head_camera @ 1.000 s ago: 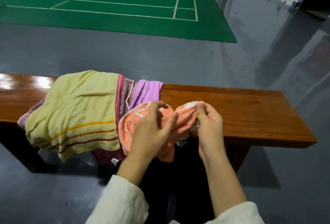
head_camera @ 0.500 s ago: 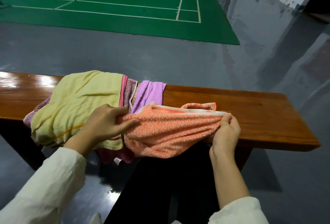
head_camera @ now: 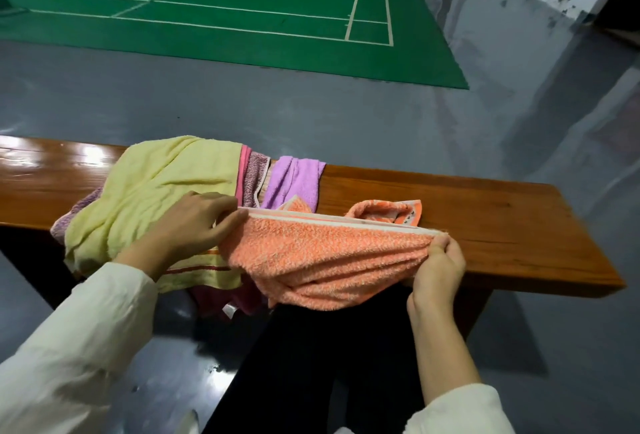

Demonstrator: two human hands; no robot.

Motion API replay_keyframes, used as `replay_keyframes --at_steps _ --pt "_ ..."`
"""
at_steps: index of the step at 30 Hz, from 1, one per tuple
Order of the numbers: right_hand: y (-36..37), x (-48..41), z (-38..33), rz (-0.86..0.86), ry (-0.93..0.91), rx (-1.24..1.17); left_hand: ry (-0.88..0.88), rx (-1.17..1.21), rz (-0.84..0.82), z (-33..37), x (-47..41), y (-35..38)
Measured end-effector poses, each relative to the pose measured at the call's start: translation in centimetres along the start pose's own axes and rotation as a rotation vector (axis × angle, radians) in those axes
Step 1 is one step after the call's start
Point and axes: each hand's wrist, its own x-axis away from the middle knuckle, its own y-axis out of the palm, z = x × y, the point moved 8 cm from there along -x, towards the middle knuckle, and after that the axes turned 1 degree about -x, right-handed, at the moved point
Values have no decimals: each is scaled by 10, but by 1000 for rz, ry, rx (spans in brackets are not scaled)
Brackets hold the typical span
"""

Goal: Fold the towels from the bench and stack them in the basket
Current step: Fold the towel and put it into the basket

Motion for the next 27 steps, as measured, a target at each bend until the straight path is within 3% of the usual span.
replay_keyframes --at_steps 5,9,15,21,27 --pt "1 -9 -4 -17 -33 14 90 -231 103 3 -5 -24" --pt "11 -13 -19 -36 -89 7 31 -256 212 4 -11 -45" --pt "43 -22 -90 -52 -331 0 -1 -338 306 3 -32 -87" --pt "69 -22 -160 -84 -439 25 -162 -232 478 11 -51 -143" --pt "66 -8 -217 -58 -553 34 -188 -195 545 30 -72 -188"
